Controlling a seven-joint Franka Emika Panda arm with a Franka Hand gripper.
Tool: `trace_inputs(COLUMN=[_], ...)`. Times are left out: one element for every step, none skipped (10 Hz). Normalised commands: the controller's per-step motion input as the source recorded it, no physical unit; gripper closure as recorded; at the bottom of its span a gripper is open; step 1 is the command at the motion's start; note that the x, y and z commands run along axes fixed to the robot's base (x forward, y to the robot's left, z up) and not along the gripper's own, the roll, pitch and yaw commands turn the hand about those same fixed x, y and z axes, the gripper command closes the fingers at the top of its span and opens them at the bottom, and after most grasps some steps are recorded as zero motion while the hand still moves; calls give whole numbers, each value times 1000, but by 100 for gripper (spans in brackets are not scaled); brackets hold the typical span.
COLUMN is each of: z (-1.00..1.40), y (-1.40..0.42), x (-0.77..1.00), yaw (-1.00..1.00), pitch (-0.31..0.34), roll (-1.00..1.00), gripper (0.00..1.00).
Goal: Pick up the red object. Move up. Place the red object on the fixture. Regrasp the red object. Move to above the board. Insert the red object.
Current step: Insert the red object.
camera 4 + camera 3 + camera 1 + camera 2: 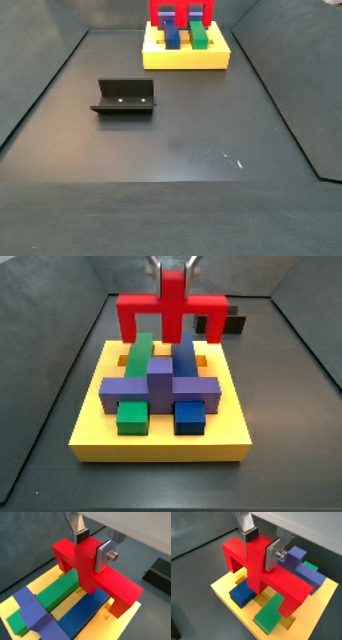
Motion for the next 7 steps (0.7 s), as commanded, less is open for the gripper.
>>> trace_inputs(z=[-120,-49,-9,-37,-100,-143,-249], y=[0,0,0,0,0,0,0], x=[-134,-166,-186,-194,-220,-211,0], yaw=[43,86,86,83,80,80,49], pitch=[-19,-29,-21,-33,-39,-50,-44], roll=[0,0,0,0,0,0,-4], gripper=[100,100,100,100,100,100,100])
